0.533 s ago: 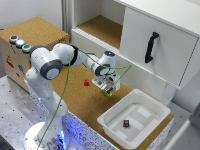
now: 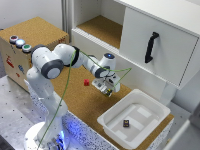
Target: Put the yellow block inside the left cabinet
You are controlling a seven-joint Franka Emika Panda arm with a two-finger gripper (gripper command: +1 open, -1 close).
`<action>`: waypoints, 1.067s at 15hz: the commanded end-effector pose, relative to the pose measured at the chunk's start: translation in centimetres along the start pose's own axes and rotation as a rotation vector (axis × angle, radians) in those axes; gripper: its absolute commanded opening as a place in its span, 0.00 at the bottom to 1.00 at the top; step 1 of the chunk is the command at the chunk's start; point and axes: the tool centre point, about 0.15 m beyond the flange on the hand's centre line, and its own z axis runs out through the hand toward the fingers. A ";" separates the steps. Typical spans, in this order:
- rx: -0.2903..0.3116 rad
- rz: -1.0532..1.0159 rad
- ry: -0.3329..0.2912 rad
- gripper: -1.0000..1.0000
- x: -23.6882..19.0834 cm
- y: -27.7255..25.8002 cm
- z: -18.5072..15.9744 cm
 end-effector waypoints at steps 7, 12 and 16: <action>0.077 -0.103 0.117 0.00 1.3 0.1 -3.7; 0.102 -0.206 0.160 0.00 1.6 -2.0 -8.4; 0.125 -0.228 0.145 0.00 1.9 -3.2 -10.1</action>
